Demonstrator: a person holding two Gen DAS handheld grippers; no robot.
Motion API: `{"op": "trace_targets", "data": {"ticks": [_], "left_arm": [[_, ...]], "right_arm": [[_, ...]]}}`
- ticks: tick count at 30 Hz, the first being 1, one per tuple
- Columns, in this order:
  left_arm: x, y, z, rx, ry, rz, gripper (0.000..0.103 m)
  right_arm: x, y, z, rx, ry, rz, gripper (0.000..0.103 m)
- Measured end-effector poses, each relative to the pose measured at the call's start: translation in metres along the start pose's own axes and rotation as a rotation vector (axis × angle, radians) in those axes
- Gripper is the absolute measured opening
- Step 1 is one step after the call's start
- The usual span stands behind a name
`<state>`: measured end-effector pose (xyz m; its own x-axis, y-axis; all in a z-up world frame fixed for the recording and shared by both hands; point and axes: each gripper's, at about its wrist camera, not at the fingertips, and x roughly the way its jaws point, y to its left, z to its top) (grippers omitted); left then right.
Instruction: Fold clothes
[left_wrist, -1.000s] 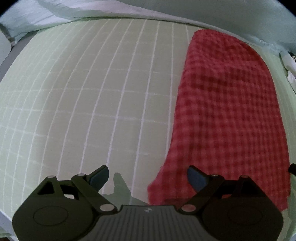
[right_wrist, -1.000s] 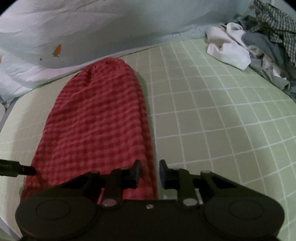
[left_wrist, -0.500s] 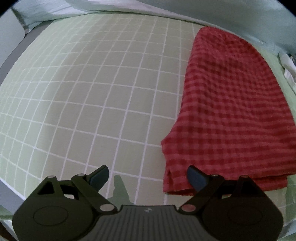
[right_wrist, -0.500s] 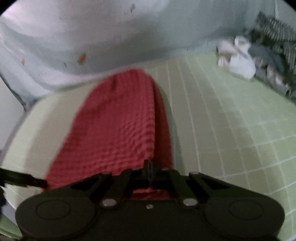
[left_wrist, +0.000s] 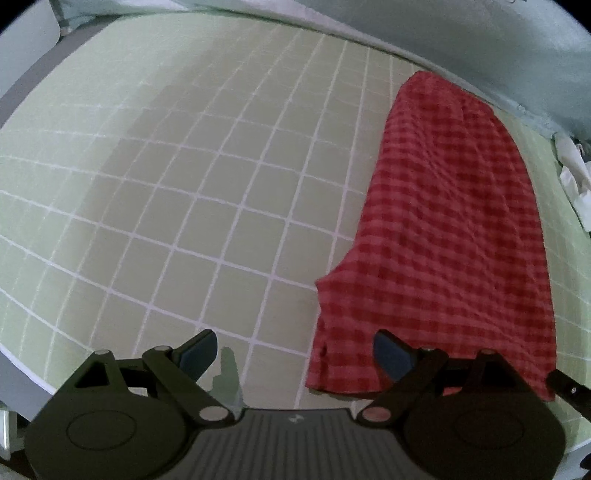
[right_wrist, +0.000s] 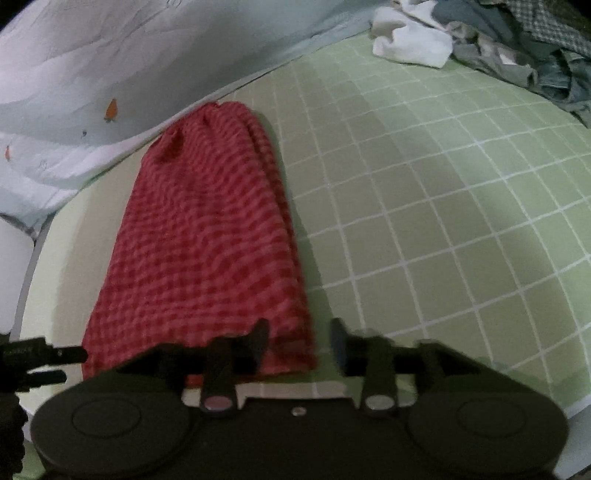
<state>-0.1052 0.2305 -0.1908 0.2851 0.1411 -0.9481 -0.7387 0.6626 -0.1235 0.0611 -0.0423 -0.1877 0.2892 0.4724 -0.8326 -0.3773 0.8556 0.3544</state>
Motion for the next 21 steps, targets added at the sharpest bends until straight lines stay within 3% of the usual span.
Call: {"op": "trace_targets", "data": {"ticks": [4, 13, 15, 17, 19, 21], "left_arm": [[0.007, -0.006, 0.000, 0.013, 0.026, 0.019, 0.092], [0.018, -0.017, -0.002, 0.063, 0.058, 0.013, 0.092], [0.019, -0.020, -0.002, 0.079, 0.061, 0.008, 0.090], [0.020, -0.022, -0.003, 0.103, 0.061, -0.004, 0.086], [0.018, -0.026, -0.004, 0.138, 0.052, -0.015, 0.078], [0.015, -0.028, -0.006, 0.167, 0.040, -0.024, 0.063]], "right_arm": [[0.008, -0.004, 0.002, -0.003, 0.046, 0.008, 0.046], [0.014, -0.004, 0.004, -0.024, 0.060, 0.027, 0.046], [0.015, -0.002, 0.004, -0.035, 0.063, 0.033, 0.040], [0.017, -0.001, 0.004, -0.045, 0.070, 0.049, 0.028], [0.019, 0.000, 0.003, -0.050, 0.078, 0.064, 0.019], [0.021, 0.000, 0.003, -0.047, 0.088, 0.082, 0.011]]}}
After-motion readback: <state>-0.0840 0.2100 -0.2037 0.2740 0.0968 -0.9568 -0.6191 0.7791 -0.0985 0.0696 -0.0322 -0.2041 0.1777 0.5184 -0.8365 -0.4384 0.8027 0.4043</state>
